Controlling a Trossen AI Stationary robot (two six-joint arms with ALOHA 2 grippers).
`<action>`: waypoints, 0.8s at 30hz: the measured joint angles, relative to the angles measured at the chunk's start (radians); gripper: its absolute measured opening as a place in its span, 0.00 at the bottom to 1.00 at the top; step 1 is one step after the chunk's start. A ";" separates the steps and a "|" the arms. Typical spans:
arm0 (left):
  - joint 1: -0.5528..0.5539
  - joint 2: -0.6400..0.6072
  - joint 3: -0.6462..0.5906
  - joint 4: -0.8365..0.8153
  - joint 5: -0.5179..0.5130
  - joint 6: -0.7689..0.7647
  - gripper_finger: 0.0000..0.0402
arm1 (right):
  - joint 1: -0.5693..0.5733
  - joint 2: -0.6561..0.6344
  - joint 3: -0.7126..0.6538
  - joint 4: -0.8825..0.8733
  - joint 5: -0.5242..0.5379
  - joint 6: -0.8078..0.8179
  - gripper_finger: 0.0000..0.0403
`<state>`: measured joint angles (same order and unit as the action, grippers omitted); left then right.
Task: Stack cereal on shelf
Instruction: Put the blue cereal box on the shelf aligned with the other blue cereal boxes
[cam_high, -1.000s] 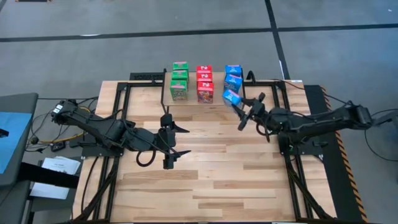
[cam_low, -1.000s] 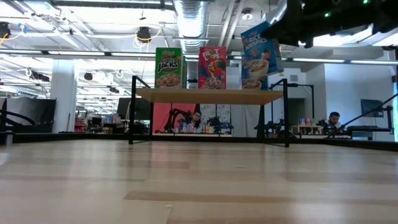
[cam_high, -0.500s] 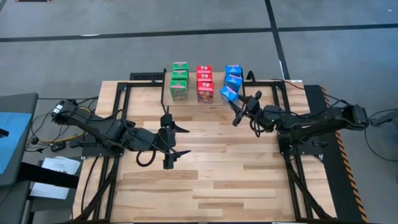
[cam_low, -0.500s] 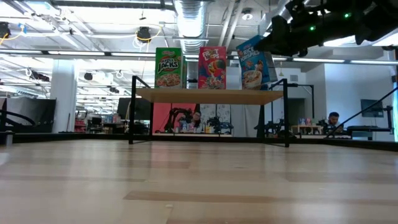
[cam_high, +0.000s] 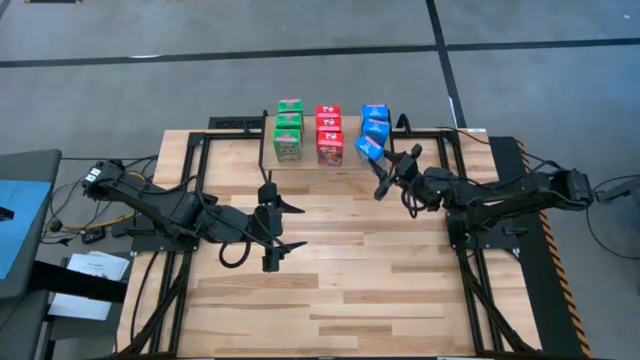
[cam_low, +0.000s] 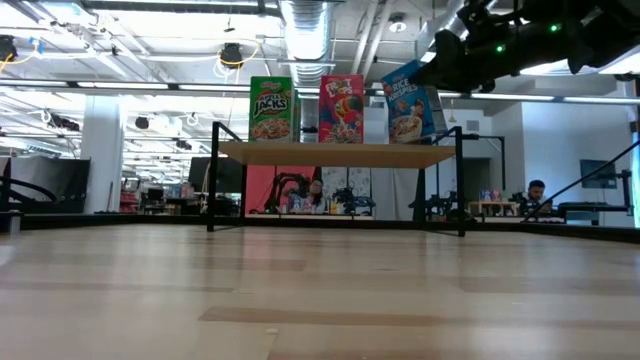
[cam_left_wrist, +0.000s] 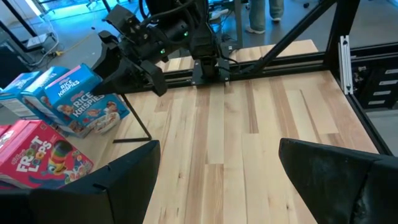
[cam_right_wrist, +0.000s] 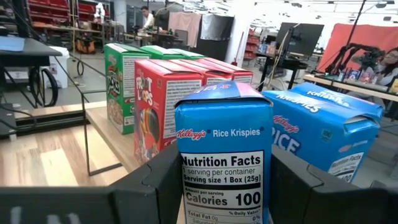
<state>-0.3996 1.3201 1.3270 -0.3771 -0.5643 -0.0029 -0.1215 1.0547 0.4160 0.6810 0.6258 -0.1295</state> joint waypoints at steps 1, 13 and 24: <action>0.000 0.000 0.000 0.000 0.000 0.000 0.79 | 0.000 0.000 0.000 0.000 0.000 0.000 0.51; 0.000 0.000 0.000 0.000 0.000 -0.001 0.79 | -0.020 -0.001 0.001 -0.043 0.000 0.025 0.58; 0.000 0.000 0.000 0.000 0.000 0.005 0.79 | -0.029 -0.001 0.001 -0.064 0.003 0.037 0.63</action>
<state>-0.3996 1.3201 1.3270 -0.3767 -0.5643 0.0025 -0.1501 1.0542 0.4171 0.6170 0.6286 -0.0930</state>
